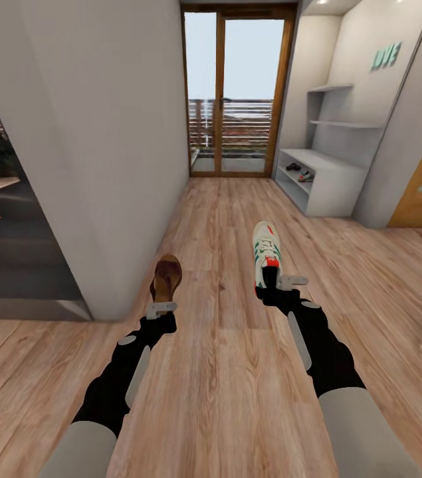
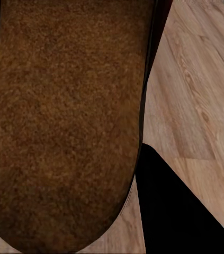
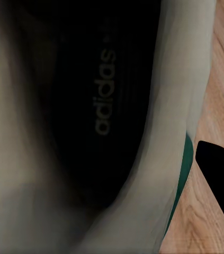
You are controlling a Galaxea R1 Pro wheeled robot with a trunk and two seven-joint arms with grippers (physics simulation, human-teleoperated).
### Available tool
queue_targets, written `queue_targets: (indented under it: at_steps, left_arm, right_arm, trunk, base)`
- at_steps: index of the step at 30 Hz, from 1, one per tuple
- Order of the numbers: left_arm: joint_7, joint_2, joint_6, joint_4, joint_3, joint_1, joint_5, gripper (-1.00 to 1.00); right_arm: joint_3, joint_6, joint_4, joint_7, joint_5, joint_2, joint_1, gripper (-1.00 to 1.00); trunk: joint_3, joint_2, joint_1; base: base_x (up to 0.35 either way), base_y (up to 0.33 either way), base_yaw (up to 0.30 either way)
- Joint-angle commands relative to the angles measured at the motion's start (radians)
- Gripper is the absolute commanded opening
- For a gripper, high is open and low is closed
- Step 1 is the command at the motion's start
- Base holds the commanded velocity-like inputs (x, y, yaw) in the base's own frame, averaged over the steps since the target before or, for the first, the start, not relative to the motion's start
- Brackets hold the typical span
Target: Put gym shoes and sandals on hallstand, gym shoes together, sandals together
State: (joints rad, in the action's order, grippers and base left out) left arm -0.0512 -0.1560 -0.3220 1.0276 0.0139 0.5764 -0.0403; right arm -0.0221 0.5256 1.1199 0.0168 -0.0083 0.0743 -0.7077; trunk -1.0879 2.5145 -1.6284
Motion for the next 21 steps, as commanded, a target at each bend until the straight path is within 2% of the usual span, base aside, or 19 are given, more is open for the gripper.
queue_targets:
  at_steps: [1,21]
  left_arm:
    - [-0.004,0.0,-0.006,0.002,0.001,0.0,-0.001,-1.0]
    - [-0.004,0.0,-0.006,0.002,0.001,0.0,-0.001,-1.0]
  right_arm:
    - [-0.002,0.005,0.001,0.002,-0.001,0.001,0.0,-1.0]
    - [-0.001,0.005,0.001,0.002,-0.001,0.001,-0.001,-1.0]
  trunk:
    - [-0.001,0.0,0.0]
    - [-0.001,0.0,0.0]
  base:
    - [0.348,0.0,0.0]
    - [0.347,0.0,0.0]
